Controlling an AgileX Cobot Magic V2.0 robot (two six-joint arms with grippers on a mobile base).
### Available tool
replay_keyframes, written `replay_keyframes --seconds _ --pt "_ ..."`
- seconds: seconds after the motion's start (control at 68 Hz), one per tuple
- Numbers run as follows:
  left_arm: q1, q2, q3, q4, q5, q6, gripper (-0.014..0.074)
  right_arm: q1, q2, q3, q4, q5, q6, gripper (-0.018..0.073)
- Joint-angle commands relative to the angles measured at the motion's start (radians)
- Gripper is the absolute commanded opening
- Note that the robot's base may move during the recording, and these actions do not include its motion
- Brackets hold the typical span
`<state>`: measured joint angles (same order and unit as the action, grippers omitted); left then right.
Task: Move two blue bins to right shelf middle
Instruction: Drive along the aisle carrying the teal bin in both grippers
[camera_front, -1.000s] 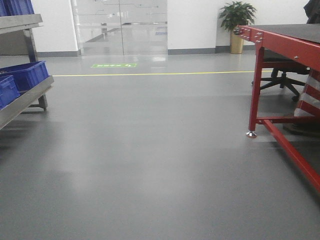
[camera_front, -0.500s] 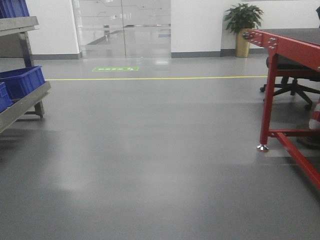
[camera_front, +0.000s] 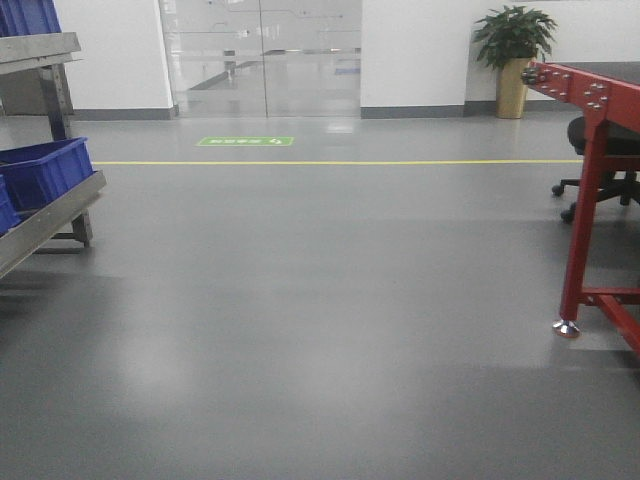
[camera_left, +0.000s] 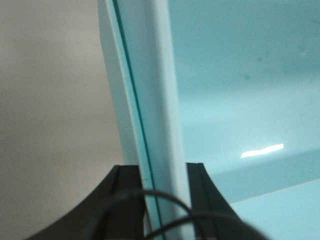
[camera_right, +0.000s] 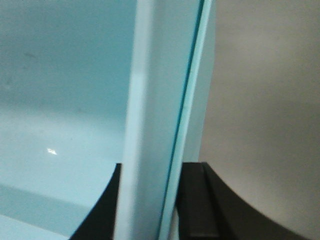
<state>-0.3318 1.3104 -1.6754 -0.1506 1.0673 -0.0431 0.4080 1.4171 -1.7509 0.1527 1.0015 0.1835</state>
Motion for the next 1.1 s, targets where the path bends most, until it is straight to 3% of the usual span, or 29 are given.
replay_keyframes --seconds 0.0,1.088 --pt "0.001 -0.019 -0.013 -0.024 -0.046 0.018 -0.0111 -0.005 -0.020 -0.018 -0.010 -0.098 -0.008 -0.0154" --pt "0.001 -0.019 -0.013 -0.024 -0.046 0.018 -0.0111 -0.005 -0.020 -0.018 -0.010 -0.098 -0.008 -0.0154"
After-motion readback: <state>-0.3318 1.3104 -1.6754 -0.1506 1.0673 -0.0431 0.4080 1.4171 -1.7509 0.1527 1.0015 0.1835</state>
